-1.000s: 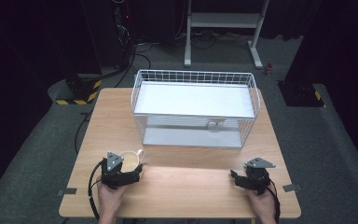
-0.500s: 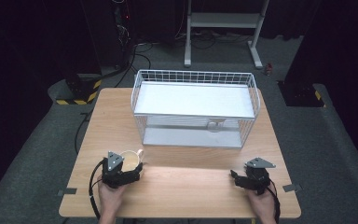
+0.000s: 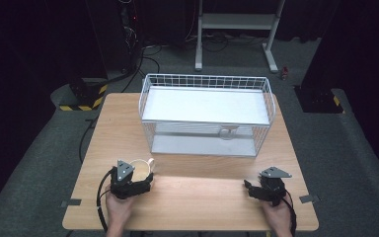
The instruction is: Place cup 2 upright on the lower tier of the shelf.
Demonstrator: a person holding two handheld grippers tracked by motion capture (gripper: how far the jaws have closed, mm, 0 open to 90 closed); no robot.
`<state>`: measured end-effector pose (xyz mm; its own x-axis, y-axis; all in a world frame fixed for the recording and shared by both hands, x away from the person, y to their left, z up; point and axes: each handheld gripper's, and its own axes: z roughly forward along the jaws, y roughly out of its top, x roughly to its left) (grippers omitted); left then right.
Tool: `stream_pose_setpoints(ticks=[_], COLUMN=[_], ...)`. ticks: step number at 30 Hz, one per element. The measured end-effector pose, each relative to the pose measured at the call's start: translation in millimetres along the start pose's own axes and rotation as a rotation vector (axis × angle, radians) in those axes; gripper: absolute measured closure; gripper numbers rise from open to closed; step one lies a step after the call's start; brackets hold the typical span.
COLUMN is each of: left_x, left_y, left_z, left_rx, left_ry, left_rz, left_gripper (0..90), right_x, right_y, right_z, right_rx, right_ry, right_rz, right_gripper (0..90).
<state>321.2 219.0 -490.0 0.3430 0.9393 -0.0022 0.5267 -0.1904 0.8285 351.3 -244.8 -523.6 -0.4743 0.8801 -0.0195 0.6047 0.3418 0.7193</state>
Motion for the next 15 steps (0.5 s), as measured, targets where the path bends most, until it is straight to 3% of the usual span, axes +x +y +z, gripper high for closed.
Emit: stream_pose_setpoints(ticks=[15], left_x=[-16.5], left_y=[15.9], left_z=[6.4], left_rx=[0.003], left_ry=[-0.046], left_rz=[0.056], left_gripper=[9.9], right_x=[-0.1], right_y=[0.0], right_z=[0.0], right_rx=[0.000], right_ry=[0.000], right_rz=[-0.001], right_gripper=[25.3])
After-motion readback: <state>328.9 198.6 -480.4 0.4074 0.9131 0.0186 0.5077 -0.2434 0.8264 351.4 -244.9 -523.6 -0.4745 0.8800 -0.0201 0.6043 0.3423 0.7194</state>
